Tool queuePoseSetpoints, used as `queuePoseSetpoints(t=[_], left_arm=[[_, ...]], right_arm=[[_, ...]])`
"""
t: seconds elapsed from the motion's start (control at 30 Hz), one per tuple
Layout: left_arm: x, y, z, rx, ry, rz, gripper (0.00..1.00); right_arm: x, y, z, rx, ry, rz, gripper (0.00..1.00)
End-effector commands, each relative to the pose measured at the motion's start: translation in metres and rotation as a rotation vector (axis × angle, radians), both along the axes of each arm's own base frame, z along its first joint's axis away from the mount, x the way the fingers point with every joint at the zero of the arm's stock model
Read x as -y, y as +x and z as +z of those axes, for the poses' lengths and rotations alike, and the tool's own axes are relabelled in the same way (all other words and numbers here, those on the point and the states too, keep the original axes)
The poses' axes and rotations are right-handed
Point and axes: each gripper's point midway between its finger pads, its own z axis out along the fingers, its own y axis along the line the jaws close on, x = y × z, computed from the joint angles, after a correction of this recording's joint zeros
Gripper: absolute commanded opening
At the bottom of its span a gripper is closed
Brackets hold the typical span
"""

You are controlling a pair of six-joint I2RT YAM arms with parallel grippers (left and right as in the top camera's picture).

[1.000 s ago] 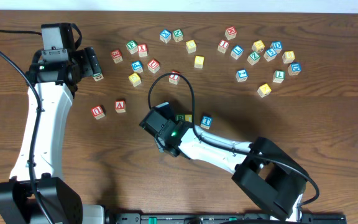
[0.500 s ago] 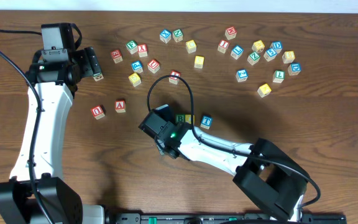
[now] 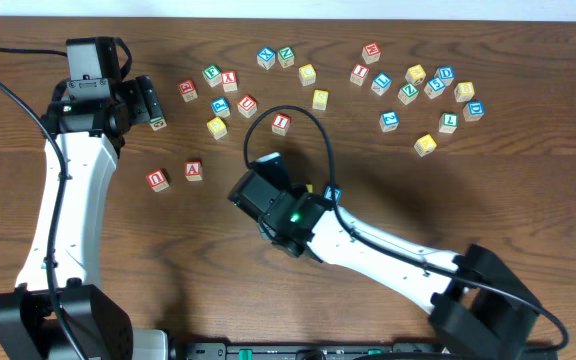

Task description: Spell out ROBOT

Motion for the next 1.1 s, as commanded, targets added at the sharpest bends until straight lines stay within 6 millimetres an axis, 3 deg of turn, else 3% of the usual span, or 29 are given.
queuePoseSetpoints(t=[0.0, 0.2, 0.37, 0.63, 0.93, 1.07], left_arm=[[-0.001, 0.002, 0.009, 0.025, -0.001, 0.009, 0.98], [-0.001, 0.002, 0.009, 0.025, -0.001, 0.009, 0.98], [-0.001, 0.002, 0.009, 0.025, -0.001, 0.009, 0.98], [-0.001, 0.002, 0.009, 0.025, -0.001, 0.009, 0.98], [-0.001, 0.003, 0.009, 0.025, -0.001, 0.009, 0.98], [-0.001, 0.003, 0.009, 0.025, -0.001, 0.009, 0.98]], right_arm=[[0.027, 0.02, 0.018, 0.061, -0.031, -0.098, 0.01], [0.073, 0.032, 0.01, -0.001, -0.065, -0.268, 0.01], [0.097, 0.037, 0.006, -0.028, -0.083, -0.357, 0.01], [0.115, 0.04, 0.002, -0.018, -0.113, -0.408, 0.01], [0.13, 0.016, -0.029, -0.093, -0.128, -0.467, 0.01], [0.129, 0.016, -0.03, -0.089, -0.121, -0.469, 0.01]])
